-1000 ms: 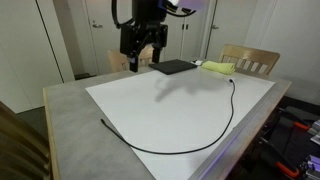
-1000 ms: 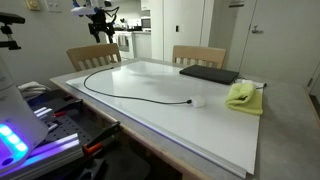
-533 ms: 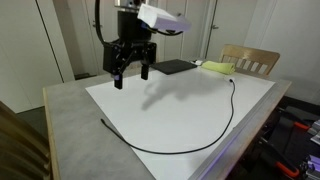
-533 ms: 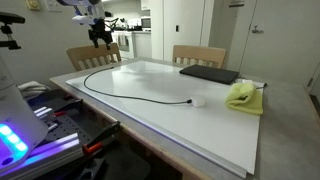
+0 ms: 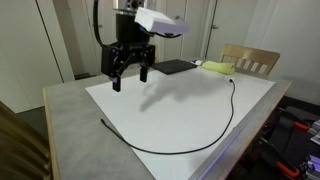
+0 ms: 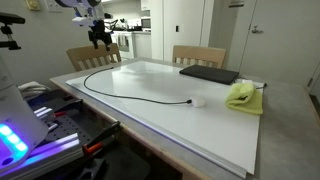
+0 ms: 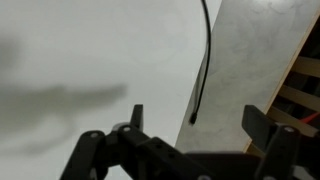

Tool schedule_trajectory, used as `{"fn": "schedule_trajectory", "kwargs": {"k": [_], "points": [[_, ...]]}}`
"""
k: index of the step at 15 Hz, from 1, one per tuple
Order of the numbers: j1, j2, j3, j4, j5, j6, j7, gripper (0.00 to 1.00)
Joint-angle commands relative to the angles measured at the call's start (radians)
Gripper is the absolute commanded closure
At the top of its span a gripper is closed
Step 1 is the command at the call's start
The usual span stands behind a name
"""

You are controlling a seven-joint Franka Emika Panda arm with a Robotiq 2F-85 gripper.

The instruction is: Put the charging cable in circular form.

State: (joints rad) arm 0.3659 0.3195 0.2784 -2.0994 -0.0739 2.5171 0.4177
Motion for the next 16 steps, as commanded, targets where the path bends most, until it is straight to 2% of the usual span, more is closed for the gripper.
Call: {"fn": "schedule_trajectory", "kwargs": {"k": [1,6,16], "points": [[0.03,-0.008,-0.02,-0.021,0.004,0.031,0.004,0.0],[0.055,0.041,-0.01,-0.007,0.015,0.084,-0.009,0.0],[0.126,0.195,-0.06,0.047,0.001,0.265,-0.018,0.0]]}}
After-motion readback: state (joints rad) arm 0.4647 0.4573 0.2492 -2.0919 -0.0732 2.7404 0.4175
